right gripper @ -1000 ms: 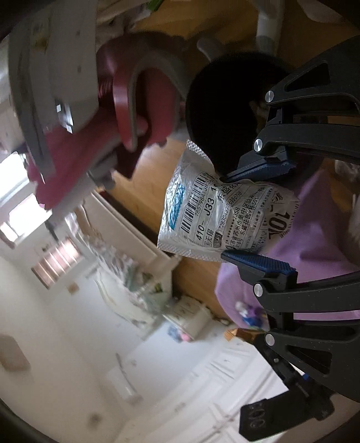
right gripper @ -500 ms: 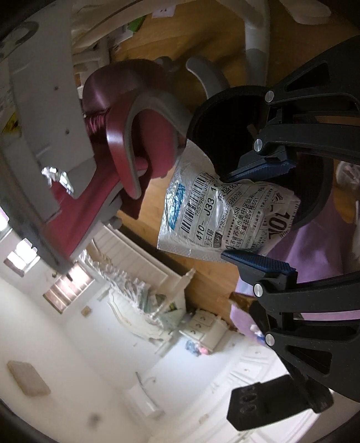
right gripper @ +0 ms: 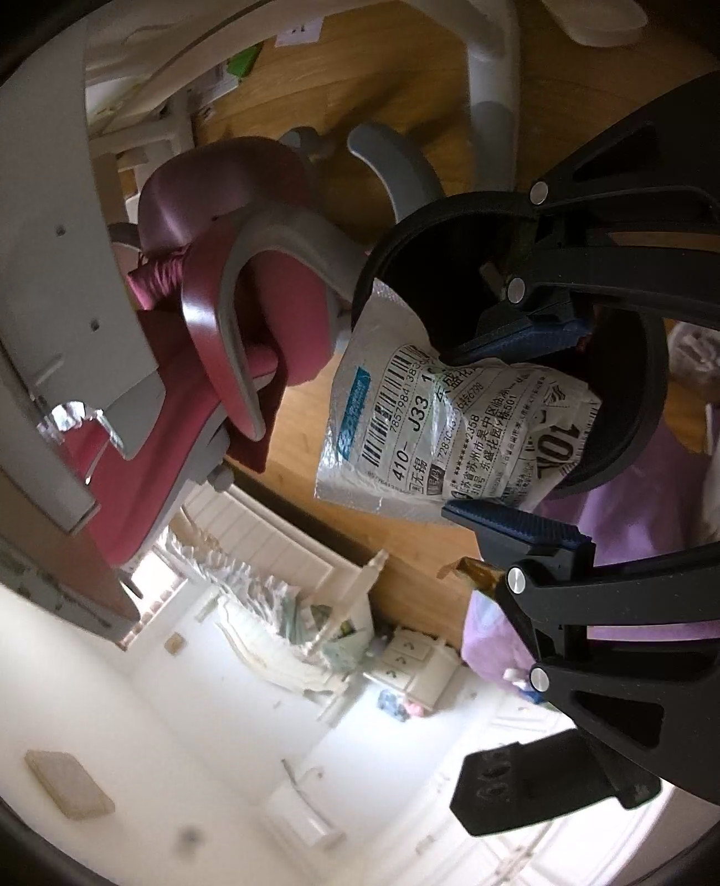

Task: Collect trash
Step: 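Carry the gold wrapper and white parcel bag to the black bin and release both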

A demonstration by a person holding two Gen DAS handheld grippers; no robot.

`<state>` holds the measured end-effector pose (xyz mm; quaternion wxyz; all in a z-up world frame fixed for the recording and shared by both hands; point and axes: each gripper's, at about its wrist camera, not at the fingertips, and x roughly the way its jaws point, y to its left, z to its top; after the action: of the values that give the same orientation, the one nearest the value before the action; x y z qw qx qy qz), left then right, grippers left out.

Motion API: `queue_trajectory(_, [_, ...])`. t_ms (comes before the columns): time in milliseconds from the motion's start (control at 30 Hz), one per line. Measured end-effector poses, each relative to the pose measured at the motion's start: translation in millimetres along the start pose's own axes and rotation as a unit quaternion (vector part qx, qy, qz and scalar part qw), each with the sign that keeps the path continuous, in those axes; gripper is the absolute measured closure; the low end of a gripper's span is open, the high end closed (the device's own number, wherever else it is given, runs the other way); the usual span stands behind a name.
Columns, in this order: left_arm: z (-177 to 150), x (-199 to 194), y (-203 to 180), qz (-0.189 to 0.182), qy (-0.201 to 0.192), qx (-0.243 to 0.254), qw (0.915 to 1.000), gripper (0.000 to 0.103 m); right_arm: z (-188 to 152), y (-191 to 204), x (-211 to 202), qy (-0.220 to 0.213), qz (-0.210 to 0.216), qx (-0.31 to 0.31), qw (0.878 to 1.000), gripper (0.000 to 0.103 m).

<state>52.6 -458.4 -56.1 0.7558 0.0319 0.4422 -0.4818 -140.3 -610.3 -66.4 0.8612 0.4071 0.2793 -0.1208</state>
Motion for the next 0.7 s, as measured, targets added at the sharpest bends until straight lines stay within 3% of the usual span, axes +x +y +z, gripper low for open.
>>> queue_trajectory(267, [5,13,-5,0.017,0.014,0.01,0.9997,0.085,-3,-4,7,0.009,-0.003,0.007,1.0,0.052])
queue_trajectory(300, [5,14,-6,0.025,0.019,0.011,0.9994,0.076,-3,-5,8,0.011,-0.003,0.009,1.0,0.048])
queue_trajectory(333, [6,15,-6,0.035,0.024,0.011,0.9991,0.053,-2,-4,8,0.012,-0.004,0.01,1.0,0.042])
queue_trajectory(367, [7,14,-6,0.042,0.023,0.01,0.9988,0.04,-3,-4,7,0.009,-0.01,0.012,1.0,0.038])
queue_trajectory(400, [6,9,-6,0.052,0.01,0.009,0.9985,0.021,-3,-5,6,0.007,-0.012,0.014,1.0,0.025])
queue_trajectory(433, [5,0,-7,0.059,-0.011,0.009,0.9981,0.015,-3,-5,5,0.005,-0.014,0.015,1.0,0.018])
queue_trajectory(700, [-4,-50,4,0.055,-0.046,-0.003,0.9975,0.015,-10,12,6,0.013,-0.01,0.002,1.0,0.018])
